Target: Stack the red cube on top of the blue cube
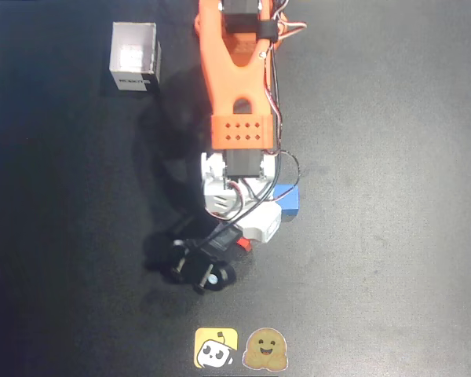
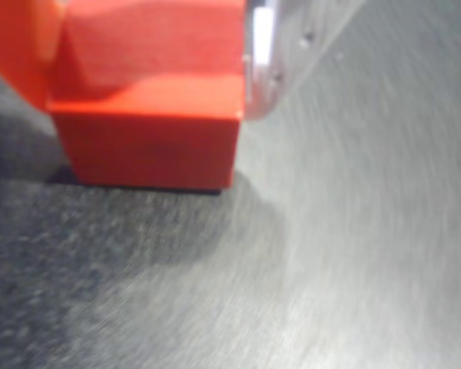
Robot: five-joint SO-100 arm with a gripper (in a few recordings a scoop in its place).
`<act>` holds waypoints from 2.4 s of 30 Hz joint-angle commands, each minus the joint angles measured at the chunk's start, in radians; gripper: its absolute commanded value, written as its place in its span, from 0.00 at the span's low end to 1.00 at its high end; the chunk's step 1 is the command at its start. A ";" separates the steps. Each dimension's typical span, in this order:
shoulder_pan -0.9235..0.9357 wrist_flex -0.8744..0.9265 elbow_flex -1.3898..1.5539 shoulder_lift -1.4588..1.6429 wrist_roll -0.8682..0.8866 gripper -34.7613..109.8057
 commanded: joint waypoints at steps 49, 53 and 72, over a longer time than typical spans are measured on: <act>-0.227 0.107 -0.166 0.166 -0.407 0.24; -0.219 0.095 -0.152 0.160 -0.411 0.24; -0.247 -0.009 0.238 0.417 -0.405 0.24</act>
